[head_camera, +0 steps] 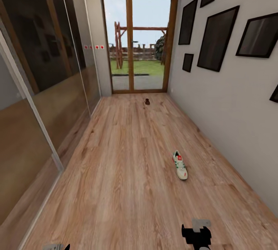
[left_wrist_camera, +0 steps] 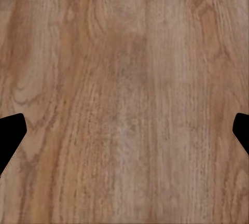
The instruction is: Pick up the two gym shoes and the two sandals from the corridor floor and place them onto the hallstand (shoe rack) in the corridor, making sure they are on the rack and not on the floor. Arrange them so the two gym shoes are next to each other and the two sandals are next to each other.
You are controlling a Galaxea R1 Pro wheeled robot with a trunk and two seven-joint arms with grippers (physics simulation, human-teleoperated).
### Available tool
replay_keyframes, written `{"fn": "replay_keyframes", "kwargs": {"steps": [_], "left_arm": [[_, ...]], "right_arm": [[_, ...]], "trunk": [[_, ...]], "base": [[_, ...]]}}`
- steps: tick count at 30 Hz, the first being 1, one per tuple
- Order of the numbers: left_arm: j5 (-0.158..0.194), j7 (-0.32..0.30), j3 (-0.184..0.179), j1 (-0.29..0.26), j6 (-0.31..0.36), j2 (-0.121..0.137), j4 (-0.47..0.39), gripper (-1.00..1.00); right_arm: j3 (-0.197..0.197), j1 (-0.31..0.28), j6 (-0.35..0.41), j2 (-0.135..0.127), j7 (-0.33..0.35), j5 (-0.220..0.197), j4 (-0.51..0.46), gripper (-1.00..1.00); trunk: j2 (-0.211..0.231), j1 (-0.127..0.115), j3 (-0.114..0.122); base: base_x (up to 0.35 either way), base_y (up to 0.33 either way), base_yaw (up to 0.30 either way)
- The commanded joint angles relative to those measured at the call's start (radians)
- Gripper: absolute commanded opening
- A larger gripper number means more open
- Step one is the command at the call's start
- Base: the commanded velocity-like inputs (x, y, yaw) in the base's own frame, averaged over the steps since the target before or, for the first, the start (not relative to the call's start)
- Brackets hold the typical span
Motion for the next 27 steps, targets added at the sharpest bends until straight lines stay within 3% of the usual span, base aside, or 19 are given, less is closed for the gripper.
{"fn": "replay_keyframes", "kwargs": {"steps": [1,27], "left_arm": [[-0.010,-0.004,0.009,-0.001,-0.004,0.000,0.001,1.00],[-0.010,-0.004,0.009,-0.002,-0.004,0.000,0.001,1.00]], "right_arm": [[-0.008,-0.001,-0.003,0.000,-0.004,0.010,0.001,1.00],[-0.008,-0.001,-0.003,0.000,-0.005,0.011,0.001,1.00]], "trunk": [[0.000,0.000,-0.001],[0.000,0.000,-0.001]], "base": [[0.340,0.000,0.000],[0.340,0.000,0.000]]}}
